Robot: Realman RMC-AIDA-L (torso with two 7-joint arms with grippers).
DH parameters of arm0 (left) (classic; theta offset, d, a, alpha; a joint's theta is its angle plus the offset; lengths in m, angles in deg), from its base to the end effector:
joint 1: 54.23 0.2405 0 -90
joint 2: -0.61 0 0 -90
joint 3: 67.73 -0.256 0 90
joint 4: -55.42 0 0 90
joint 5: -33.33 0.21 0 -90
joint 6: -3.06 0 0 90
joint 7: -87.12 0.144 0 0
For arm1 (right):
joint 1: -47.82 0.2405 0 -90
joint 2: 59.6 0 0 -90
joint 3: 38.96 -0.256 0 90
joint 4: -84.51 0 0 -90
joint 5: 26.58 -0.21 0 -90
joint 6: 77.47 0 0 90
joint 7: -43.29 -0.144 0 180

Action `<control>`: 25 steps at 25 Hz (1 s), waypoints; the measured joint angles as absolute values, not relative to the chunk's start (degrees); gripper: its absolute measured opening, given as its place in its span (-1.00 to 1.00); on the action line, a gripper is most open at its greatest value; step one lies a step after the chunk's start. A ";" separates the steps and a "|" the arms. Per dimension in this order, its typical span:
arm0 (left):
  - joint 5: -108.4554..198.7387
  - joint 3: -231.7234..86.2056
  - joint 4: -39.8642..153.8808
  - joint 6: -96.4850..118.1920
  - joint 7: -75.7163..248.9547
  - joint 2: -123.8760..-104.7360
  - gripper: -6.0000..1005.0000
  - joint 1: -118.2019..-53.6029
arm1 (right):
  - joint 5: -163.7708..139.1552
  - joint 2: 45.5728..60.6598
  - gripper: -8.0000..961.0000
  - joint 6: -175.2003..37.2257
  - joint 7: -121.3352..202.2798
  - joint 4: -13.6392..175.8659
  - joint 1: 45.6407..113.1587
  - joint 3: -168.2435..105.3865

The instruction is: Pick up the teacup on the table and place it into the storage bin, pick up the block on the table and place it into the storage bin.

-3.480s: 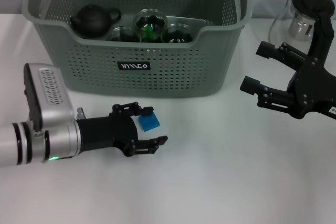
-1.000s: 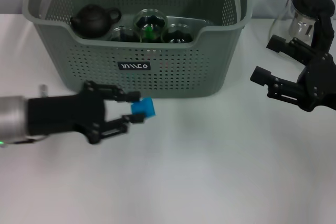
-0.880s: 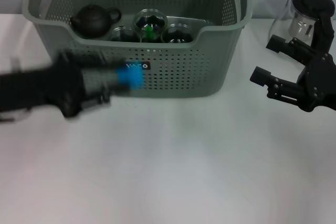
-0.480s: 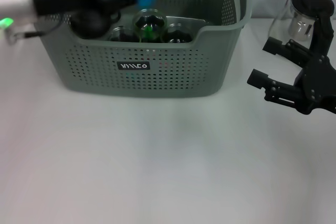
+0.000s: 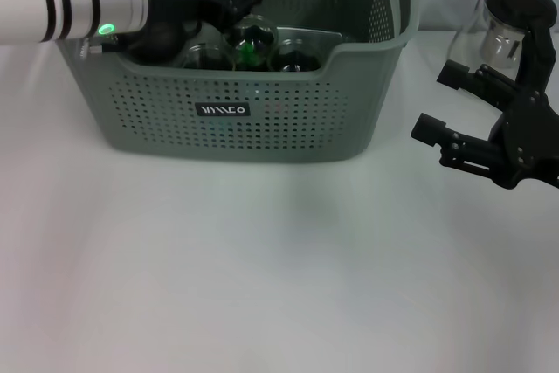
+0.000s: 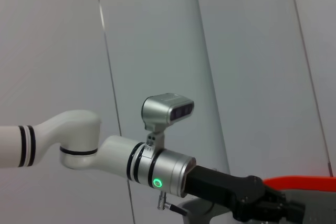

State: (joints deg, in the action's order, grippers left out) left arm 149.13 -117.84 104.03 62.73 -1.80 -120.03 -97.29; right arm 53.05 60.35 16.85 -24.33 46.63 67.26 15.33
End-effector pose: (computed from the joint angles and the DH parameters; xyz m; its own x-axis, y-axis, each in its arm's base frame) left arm -0.1727 0.4448 0.0175 0.9158 0.1430 0.3753 0.3408 -0.7710 -0.5380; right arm 0.2439 0.2964 0.0149 0.5842 -0.0873 -0.8069 -0.4044 -0.8933 -0.1962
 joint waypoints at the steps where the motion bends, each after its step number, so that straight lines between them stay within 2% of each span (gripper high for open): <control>1: 148.73 -117.60 105.07 62.94 -1.70 -120.47 -0.78 -96.76 | 53.05 60.30 0.97 16.87 -24.33 46.63 67.26 15.31; 4: 141.63 -113.90 107.07 70.36 1.61 -120.81 -0.63 -93.49 | 53.11 60.21 0.97 16.92 -24.32 46.61 67.25 15.33; 9: 129.66 -108.27 100.91 92.40 13.43 -117.71 -0.40 -87.45 | 57.21 60.18 0.97 16.95 -24.22 45.97 67.77 15.46; 11: 131.05 -108.10 98.15 95.92 16.00 -117.11 -0.31 -85.01 | 60.99 60.16 0.97 17.37 -24.19 45.56 68.15 15.52; 17: 142.03 -107.06 91.27 94.40 27.91 -118.45 -0.04 -79.93 | 70.46 60.68 0.97 17.90 -16.85 48.01 68.17 15.87; 25: 151.36 -107.61 86.41 91.57 35.54 -118.70 0.59 -81.02 | 71.02 60.72 0.97 10.35 -5.15 59.18 70.50 15.67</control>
